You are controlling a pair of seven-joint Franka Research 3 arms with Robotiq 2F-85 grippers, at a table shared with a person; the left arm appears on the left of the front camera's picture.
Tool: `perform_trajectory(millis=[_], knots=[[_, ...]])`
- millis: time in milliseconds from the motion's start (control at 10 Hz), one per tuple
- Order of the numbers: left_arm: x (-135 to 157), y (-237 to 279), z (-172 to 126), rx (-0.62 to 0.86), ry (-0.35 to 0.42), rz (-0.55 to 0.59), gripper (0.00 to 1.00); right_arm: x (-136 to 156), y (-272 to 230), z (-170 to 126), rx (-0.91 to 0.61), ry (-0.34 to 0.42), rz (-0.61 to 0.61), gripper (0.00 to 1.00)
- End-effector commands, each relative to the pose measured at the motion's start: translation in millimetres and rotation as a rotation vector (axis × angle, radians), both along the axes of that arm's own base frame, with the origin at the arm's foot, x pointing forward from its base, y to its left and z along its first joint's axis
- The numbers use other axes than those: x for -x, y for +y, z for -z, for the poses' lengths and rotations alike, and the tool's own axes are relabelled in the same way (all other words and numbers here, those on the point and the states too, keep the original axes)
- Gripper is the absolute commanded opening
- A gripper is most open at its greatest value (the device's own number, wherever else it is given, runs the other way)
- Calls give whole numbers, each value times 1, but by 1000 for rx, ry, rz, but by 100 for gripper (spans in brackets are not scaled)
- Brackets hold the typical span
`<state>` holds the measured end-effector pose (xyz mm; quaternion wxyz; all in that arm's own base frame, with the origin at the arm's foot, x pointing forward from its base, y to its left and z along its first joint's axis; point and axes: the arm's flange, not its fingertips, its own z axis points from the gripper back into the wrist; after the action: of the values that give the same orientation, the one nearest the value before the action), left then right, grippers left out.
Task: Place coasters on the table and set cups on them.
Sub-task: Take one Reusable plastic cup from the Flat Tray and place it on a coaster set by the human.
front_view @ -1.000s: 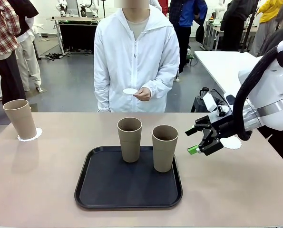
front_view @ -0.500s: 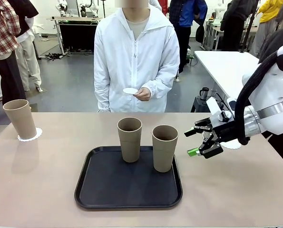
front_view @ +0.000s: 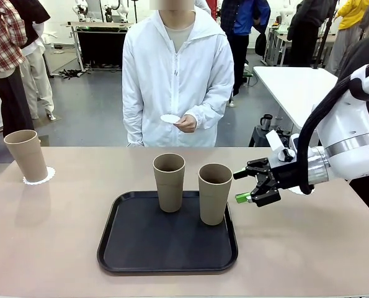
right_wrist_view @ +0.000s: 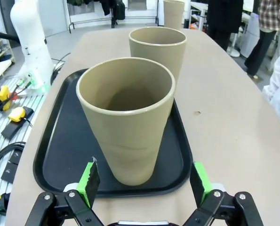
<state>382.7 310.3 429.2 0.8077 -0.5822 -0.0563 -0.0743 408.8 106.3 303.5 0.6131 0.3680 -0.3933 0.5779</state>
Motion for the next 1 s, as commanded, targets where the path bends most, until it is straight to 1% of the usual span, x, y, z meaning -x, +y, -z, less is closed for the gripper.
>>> perform_trajectory(millis=[0, 300, 900], knots=[[0, 0, -3, -2, 6, -10, 100, -7, 4, 5, -32, 8, -12, 100], [0, 0, -3, -2, 6, -10, 100, -10, 17, 11, -46, 41, -55, 100], [0, 0, -3, -2, 6, -10, 100, -11, 31, 17, -48, 75, -111, 100]])
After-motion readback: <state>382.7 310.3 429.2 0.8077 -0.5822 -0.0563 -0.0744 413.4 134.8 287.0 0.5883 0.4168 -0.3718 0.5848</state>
